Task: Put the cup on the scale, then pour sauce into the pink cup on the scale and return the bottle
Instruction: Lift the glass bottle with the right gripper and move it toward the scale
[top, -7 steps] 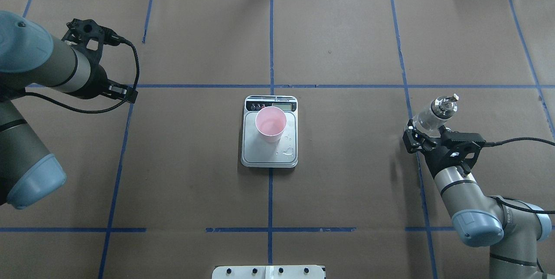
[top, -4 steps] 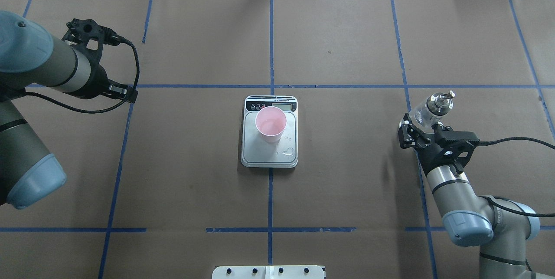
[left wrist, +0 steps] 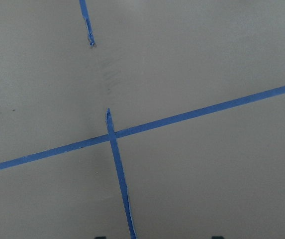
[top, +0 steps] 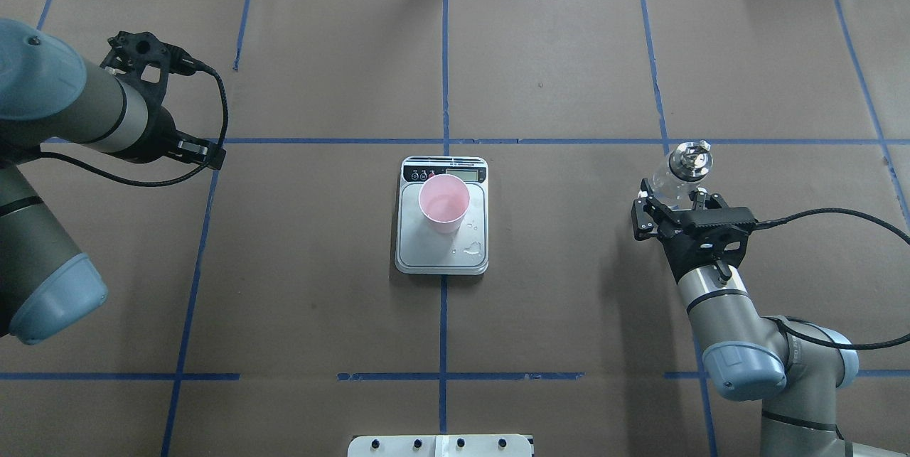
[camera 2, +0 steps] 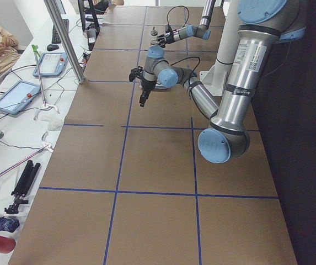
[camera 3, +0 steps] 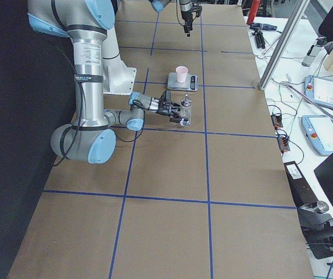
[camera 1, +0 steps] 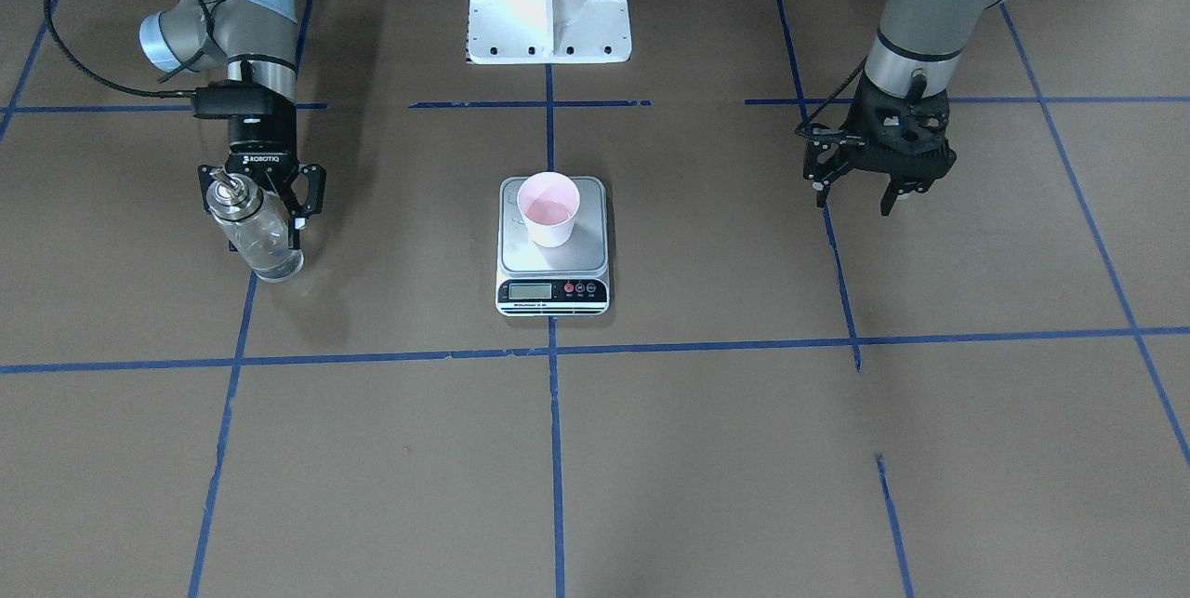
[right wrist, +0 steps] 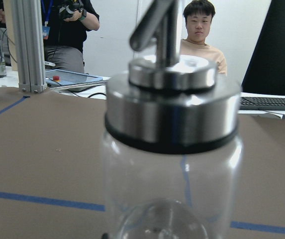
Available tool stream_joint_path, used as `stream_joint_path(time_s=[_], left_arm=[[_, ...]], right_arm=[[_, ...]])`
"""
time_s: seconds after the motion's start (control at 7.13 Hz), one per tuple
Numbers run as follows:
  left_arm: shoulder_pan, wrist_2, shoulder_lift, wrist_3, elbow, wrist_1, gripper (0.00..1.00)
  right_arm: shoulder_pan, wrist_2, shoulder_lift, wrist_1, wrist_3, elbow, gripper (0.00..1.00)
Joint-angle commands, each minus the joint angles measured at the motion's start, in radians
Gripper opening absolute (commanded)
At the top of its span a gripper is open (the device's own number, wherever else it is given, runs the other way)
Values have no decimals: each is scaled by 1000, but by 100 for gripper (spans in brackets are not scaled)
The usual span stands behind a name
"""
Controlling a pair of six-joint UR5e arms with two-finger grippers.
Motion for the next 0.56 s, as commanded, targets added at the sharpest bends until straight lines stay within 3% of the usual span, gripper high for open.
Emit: stream_joint_path(time_s=[0.0,0.42], left_arm=[[-6,1,7,8,-12,0,77],[-6,3,17,8,-9,0,77]], right_arm=[[-2,2,62,-3,-222,6,0],[-5,4,198,-209,-271,30,0]])
